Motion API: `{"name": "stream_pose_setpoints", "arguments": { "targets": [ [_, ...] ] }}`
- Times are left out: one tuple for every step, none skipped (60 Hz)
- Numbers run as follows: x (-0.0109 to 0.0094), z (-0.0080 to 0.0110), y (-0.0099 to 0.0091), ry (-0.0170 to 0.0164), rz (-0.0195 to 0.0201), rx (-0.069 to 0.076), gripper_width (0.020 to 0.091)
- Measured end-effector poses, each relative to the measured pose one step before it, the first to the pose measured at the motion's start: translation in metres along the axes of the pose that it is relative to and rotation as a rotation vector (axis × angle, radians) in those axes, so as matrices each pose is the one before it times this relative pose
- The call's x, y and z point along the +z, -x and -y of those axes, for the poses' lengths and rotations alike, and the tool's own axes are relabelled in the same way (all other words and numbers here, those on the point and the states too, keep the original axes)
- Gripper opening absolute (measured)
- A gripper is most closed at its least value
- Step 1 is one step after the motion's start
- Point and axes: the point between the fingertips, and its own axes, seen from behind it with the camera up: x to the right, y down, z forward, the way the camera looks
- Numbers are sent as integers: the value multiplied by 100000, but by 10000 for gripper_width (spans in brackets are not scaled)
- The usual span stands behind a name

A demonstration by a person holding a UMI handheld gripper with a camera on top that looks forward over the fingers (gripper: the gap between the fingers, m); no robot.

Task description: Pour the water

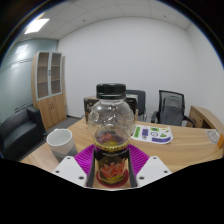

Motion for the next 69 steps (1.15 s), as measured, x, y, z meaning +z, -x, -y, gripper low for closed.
{"name": "stream_pose_setpoints", "arguments": {
  "targets": [
    [58, -37, 5, 49, -54, 60, 506],
    [27, -15, -18, 209, -116, 123, 520],
    [-743, 215, 184, 717, -105, 124, 536],
    [611, -257, -207, 974, -340, 430, 551],
    [73, -241, -139, 1384, -394, 584, 568],
    [-486, -165, 30, 1112, -147, 622, 606],
    [-68, -157, -31, 1203, -136, 768, 664],
    [-106, -83, -48, 949, -247, 648, 737],
    [-176, -10, -86, 628, -486, 600, 811],
    [-224, 61, -117, 514, -662, 496, 877],
    [-292, 38, -111, 565, -739, 355, 853],
    [-327, -40, -128, 835, -1014, 323, 831],
    [-615, 124, -92, 556, -1265, 262, 829],
    [-475, 130, -107, 211, -1233, 79, 835],
    [-529, 190, -93, 78, -1025, 55, 850],
    [-538, 169, 7, 206, -676, -29, 863],
    [-614, 133, -19, 417, -786, -8, 863],
    [-491, 188, -9, 716, -843, 105, 858],
    [-677, 75, 83, 570, -800, 332, 858],
    [-686, 4, 77, 801, -967, 465, 857],
    [-764, -58, 21, 1039, -1205, 474, 855],
    [-810, -31, 71, 905, -1039, 347, 857],
    [-819, 26, 100, 623, -924, 326, 857],
    [-885, 81, 164, 322, -801, 299, 856],
    [-918, 58, 148, 266, -815, 124, 857],
    [-960, -16, 109, 332, -971, 40, 859],
    [-983, -7, 121, 332, -1047, 76, 859],
    [-1021, 10, 102, 158, -1091, 162, 859],
    [-1031, 1, 139, 26, -1026, 167, 861],
    [-702, 156, 140, 566, -922, 39, 861],
    [-1362, -261, 181, -241, -946, 124, 859],
    [-1092, -141, 184, 90, -995, 202, 859],
    [-1147, -166, 173, 225, -984, 235, 859],
    [-1101, -155, 230, 192, -870, 161, 859],
    [-1052, -148, 206, 86, -777, 14, 859],
    [-1025, -114, 225, -87, -692, 18, 859],
    [-1013, -145, 218, -99, -598, 115, 860],
    [-767, -17, 138, 195, -523, 78, 858],
    [-846, -217, 235, -55, -519, 99, 859],
    [-823, -212, 187, -37, -586, 89, 858],
    [-794, -210, 246, 95, -433, 157, 856],
    [-896, -119, 200, 374, -406, 189, 856],
    [-724, -219, 215, 237, -301, 249, 857],
    [-666, -206, 194, 140, -286, 242, 856],
    [-598, -194, 200, 121, -407, 323, 857],
    [-592, -211, 180, 250, -362, 207, 856],
    [-569, -184, 220, 224, -204, -11, 857],
    [-533, -141, 220, 77, -29, -171, 857],
    [-569, -77, 230, -57, -155, -261, 856],
    [-471, -90, 155, -100, -290, -123, 857],
    [-441, -110, 58, 72, -524, -161, 857],
    [-432, -127, 139, 103, -657, -124, 856],
    [-373, -51, 89, 10, -455, -295, 856],
    [-339, -35, 23, -46, -336, -281, 857],
    [-296, -53, 60, -25, -373, -192, 857],
    [-292, -98, 56, 107, -353, 13, 856],
    [-242, -120, 94, 197, -96, 268, 857],
    [-191, -169, 131, 367, 202, 575, 855],
    [-162, -217, 125, 429, 297, 741, 853],
    [-131, -147, 118, 345, -49, 451, 854],
    [-133, -140, 9, 224, -160, 259, 857],
    [-106, -116, -25, 93, -313, -20, 857],
    [-108, -134, -41, 138, -363, -142, 856],
    [-81, -127, -19, 160, -344, -167, 856],
    [-51, -75, -7, 199, -232, -148, 855],
    [-54, -66, 27, 155, -163, -126, 854],
    [-63, -29, 42, 31, -117, -117, 854],
    [-84, -10, 68, 15, 7, -17, 854],
    [-94, 0, 79, 56, 156, 49, 856]
  ]
}}
